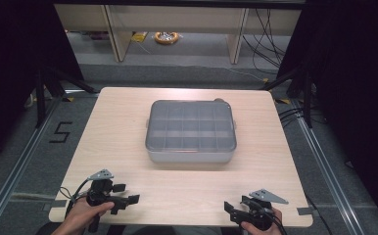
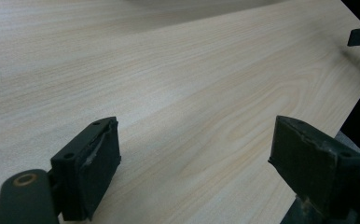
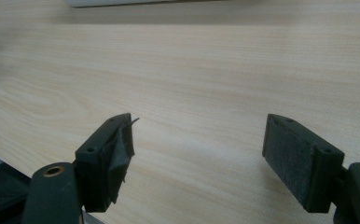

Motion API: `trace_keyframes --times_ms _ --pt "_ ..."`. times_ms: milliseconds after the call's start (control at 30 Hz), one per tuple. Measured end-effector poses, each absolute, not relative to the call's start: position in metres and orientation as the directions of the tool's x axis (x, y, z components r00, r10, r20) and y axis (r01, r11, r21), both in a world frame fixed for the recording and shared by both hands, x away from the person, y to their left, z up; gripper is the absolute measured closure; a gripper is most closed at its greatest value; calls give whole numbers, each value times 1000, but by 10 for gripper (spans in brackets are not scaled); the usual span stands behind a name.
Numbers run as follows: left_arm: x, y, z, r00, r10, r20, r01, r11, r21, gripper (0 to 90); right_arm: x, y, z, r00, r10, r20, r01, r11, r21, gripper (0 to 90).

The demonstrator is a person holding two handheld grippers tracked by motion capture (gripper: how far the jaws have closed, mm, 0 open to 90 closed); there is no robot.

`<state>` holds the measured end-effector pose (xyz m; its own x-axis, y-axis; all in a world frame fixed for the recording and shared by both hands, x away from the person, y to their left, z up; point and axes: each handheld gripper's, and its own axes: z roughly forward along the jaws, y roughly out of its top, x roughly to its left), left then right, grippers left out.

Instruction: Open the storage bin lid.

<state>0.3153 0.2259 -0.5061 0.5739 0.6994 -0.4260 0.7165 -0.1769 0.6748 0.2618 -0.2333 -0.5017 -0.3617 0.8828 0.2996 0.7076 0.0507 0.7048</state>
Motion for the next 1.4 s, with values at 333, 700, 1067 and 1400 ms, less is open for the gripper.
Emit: trace_keyframes --times_ms 333,700,1067,1400 --pt "316 225 -506 578 698 -423 713 -179 679 150 263 -235 -501 -353 881 316 708 31 705 256" --pt "316 226 -506 574 701 -423 713 -172 680 150 265 -236 -502 -346 878 331 700 7 714 261" --pt "318 227 -504 556 718 -419 706 -141 694 150 278 -236 -503 -311 842 441 705 -107 701 271" --pt "319 226 -503 556 717 -420 702 -134 700 151 284 -239 -504 -322 834 447 682 -123 721 265"
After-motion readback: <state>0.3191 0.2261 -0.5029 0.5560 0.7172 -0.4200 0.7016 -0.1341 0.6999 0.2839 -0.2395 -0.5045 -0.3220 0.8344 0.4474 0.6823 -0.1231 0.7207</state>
